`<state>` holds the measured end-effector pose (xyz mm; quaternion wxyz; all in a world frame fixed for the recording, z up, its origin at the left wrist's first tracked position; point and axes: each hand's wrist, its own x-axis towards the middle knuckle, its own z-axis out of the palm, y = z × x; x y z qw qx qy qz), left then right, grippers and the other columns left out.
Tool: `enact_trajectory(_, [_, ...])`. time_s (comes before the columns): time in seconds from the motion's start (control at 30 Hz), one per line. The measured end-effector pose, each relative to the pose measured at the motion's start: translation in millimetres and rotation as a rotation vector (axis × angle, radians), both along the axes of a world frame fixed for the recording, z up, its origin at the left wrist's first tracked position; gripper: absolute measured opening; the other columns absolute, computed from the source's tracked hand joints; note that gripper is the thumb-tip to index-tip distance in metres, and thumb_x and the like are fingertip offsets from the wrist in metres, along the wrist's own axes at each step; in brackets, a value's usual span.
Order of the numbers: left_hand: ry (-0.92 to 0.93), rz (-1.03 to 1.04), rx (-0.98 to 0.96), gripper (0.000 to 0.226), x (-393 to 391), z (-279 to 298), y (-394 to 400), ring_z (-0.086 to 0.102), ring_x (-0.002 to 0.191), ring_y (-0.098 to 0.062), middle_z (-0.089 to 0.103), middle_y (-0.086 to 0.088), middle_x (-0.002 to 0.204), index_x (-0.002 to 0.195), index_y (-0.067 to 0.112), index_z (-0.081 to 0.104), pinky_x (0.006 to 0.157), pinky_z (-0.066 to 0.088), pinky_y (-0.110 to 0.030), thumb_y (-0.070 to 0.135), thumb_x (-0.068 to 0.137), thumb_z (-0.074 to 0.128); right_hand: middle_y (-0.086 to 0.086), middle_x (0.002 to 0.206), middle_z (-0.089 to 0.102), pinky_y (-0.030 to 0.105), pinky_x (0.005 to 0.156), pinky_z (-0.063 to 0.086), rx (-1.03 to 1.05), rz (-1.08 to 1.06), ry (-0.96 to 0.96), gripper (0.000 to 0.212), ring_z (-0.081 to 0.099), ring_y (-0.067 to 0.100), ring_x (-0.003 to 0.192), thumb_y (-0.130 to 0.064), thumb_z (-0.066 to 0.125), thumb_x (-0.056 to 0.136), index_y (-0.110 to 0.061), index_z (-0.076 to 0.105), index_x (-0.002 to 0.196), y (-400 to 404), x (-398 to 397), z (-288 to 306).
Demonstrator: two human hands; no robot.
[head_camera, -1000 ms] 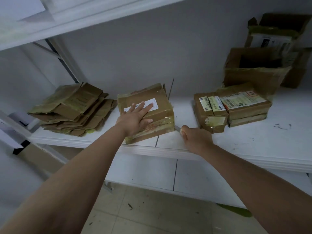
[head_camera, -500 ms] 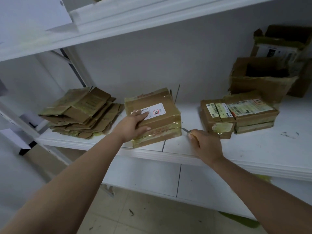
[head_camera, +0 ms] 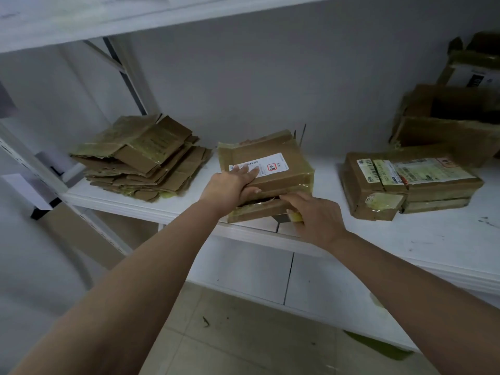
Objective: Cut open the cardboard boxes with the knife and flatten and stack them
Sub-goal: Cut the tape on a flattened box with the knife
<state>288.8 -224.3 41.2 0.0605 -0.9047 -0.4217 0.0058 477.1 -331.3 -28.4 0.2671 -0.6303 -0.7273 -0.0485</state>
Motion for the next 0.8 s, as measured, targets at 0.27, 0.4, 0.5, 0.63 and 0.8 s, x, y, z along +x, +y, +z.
enact_trajectory(0.27, [-0.023,-0.015,-0.011,0.06,-1.3,-1.9,2.1,0.031,0.142,-0.026,0.026,-0.003,0.158,0.152,0.029,0.023,0.105,0.039,-0.044,0.053,0.098,0.031,-0.015,0.129,0.049,0.023,0.074,0.043,-0.204,0.032,-0.129,0.038,0.06,0.016,0.096,-0.035,0.056,0.089,-0.035,0.054,0.127,-5.5,-7.0,-7.4])
enact_trajectory(0.4, [0.007,-0.031,-0.004,0.063,1.4,-1.7,3.6,0.037,0.139,-0.027,0.025,-0.003,0.158,0.153,0.03,0.021,0.102,0.042,-0.043,0.056,0.097,0.031,-0.021,0.129,0.055,0.024,0.082,0.044,-0.249,0.081,-0.102,0.036,0.057,0.009,0.109,-0.036,0.052,0.092,-0.038,0.057,0.128,-14.2,-6.5,-13.7])
enact_trajectory(0.5, [0.015,-0.022,-0.027,0.065,-1.7,1.8,5.6,0.042,0.135,-0.029,0.025,-0.004,0.158,0.152,0.031,0.021,0.103,0.041,-0.042,0.058,0.095,0.033,-0.019,0.126,0.055,0.02,0.077,0.042,-0.288,0.121,-0.172,0.036,0.057,0.008,0.107,-0.037,0.048,0.093,-0.036,0.057,0.128,-13.1,-6.9,-14.4])
enact_trajectory(0.63, [-0.056,-0.028,-0.113,0.069,-7.9,4.4,3.9,0.029,0.142,-0.028,0.021,-0.005,0.159,0.153,0.029,0.019,0.112,0.031,-0.044,0.054,0.093,0.045,-0.02,0.133,0.048,0.019,0.078,0.039,-0.341,0.141,-0.196,0.043,0.055,0.008,0.111,-0.034,0.052,0.091,-0.035,0.05,0.135,-17.4,-5.2,-15.8])
enact_trajectory(0.8, [-0.157,0.041,-0.139,0.1,-12.6,-8.1,-7.6,0.013,0.147,-0.029,0.018,-0.007,0.16,0.151,0.023,0.011,0.117,0.024,-0.05,0.046,0.077,0.075,-0.021,0.141,0.043,0.024,0.09,0.042,-0.375,0.098,-0.258,0.041,0.048,0.005,0.123,-0.035,0.044,0.096,-0.038,0.048,0.136,-17.2,-5.5,-1.5])
